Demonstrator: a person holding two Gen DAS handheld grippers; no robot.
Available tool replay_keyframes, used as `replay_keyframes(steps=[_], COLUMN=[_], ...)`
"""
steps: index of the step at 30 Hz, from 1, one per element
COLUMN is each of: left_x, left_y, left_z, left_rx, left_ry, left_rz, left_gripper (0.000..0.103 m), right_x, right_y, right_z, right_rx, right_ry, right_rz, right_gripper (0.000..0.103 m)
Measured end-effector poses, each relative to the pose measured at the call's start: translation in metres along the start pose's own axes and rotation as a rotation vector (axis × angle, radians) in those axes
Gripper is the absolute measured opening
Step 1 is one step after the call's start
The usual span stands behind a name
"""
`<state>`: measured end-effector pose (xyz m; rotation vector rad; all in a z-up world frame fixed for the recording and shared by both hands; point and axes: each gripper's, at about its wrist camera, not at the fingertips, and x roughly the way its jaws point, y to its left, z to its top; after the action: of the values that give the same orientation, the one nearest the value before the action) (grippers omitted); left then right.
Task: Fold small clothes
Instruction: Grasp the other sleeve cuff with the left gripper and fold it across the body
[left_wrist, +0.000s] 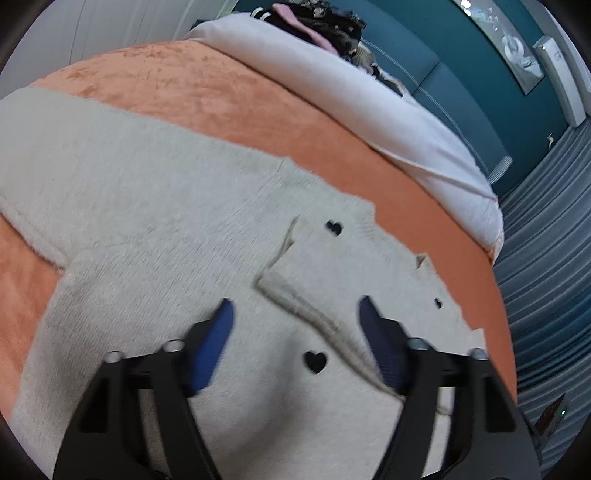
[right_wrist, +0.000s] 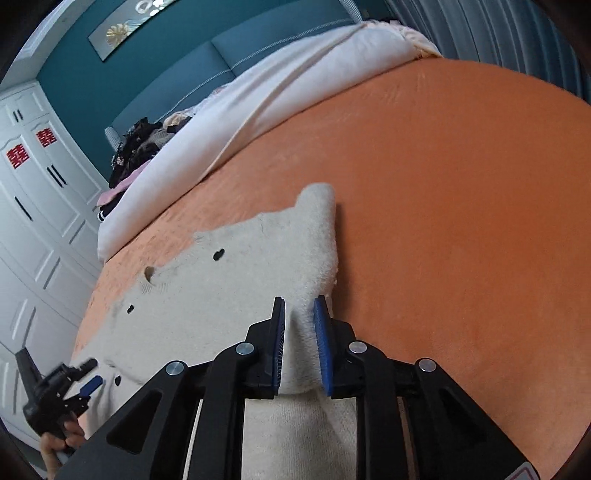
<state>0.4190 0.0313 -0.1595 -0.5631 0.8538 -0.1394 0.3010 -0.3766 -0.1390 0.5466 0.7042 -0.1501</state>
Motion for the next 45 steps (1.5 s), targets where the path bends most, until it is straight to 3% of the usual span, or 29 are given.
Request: replay_keyframes(steps=[1,4,5,7,8,9,10,12,14,17,19,22,25,26,27,29,30,32,34,36,38,40,41,43,45], left_x=[0.003,0.037,0.047,0.054,0.051,0.049,0.048,0.049,0.051,0.033,0.027,0.013,-0.036,-0.054,-0.071,-0.102,-0.112,-0.131,-0.138,-0.139,-0.135,-0.132,-0.127,-0.128,-0.142], left_y=[-0.006,-0.012,-0.008,-0.008,-0.011,-0.013,-0.011,-0.003,0.008,0.010,0.015,0.026,0.046,0.060,0.078,0.128,0.156,0.217,0.277,0.327,0.356,0.359,0.355,0.332,0.294], left_z=[0.005,0.013,0.010,0.004,0.003,0.003,0.004,0.004,0.001,-0.005,-0.012,-0.014,0.005,0.015,0.026,0.055,0.070,0.101,0.126,0.139,0.142,0.149,0.155,0.169,0.190], left_rx=[0.006,-0.001,-0.026,-0.015,0.010,0.021,0.010,-0.004,-0.014,0.009,0.025,0.026,0.015,0.004,-0.016,-0.066,-0.093,-0.171,-0.262,-0.372,-0.446,-0.450,-0.438,-0.370,-0.261], left_ry=[-0.011,0.077,0.114,0.108,0.090,0.088,0.103,0.102,0.101,0.062,0.069,0.069,-0.025,-0.064,-0.108,-0.185,-0.203,-0.243,-0.240,-0.231,-0.224,-0.245,-0.227,-0.261,-0.319], left_rz=[0.016,0.061,0.066,0.120,0.142,0.128,0.087,0.106,0.090,0.085,0.078,0.020,-0.034,-0.014,0.028,0.121,0.191,0.315,0.407,0.453,0.420,0.388,0.352,0.352,0.294], left_gripper=[0.098,0.098,0.094,0.079,0.055,0.021,0.011,0.010,0.010,0.009,0.009,0.012,0.026,0.050,0.066,0.070,0.076,0.077,0.077,0.069,0.050,0.025,0.005,0.004,0.003], right_x=[0.001,0.004,0.008,0.012,0.015,0.008,0.002,0.002,0.018,0.005,0.003,0.005,-0.020,-0.029,-0.034,-0.036,-0.034,-0.031,-0.028,-0.024,-0.023,-0.020,-0.019,-0.018,-0.018], right_y=[0.004,0.012,0.010,0.002,0.000,-0.002,0.001,-0.002,-0.010,-0.008,-0.004,0.006,0.025,0.033,0.040,0.049,0.050,0.049,0.049,0.050,0.053,0.056,0.056,0.055,0.054], right_z=[-0.003,-0.017,-0.023,-0.037,-0.042,-0.045,-0.045,-0.049,-0.054,-0.048,-0.051,-0.068,-0.078,-0.088,-0.097,-0.120,-0.129,-0.141,-0.141,-0.142,-0.144,-0.146,-0.147,-0.146,-0.146], right_rx=[-0.008,-0.051,-0.067,-0.076,-0.070,-0.071,-0.079,-0.096,-0.064,-0.053,-0.063,-0.096,-0.119,-0.149,-0.181,-0.238,-0.240,-0.215,-0.219,-0.226,-0.247,-0.262,-0.265,-0.263,-0.256], right_ry=[0.002,0.039,0.053,0.094,0.101,0.087,0.061,0.049,0.118,0.095,0.098,0.119,0.074,0.059,0.051,0.074,0.099,0.116,0.119,0.125,0.122,0.123,0.124,0.124,0.124], right_rz=[0.008,0.007,-0.003,-0.015,-0.023,-0.017,-0.011,-0.031,-0.046,-0.044,-0.047,-0.109,-0.060,-0.054,-0.059,-0.045,-0.039,-0.048,-0.049,-0.050,-0.054,-0.062,-0.061,-0.057,-0.049], right_gripper=[0.020,0.021,0.021,0.021,0.021,0.021,0.021,0.021,0.017,0.017,0.032,0.040,0.052,0.055,0.058,0.060,0.062,0.064,0.068,0.071,0.075,0.078,0.079,0.080,0.081])
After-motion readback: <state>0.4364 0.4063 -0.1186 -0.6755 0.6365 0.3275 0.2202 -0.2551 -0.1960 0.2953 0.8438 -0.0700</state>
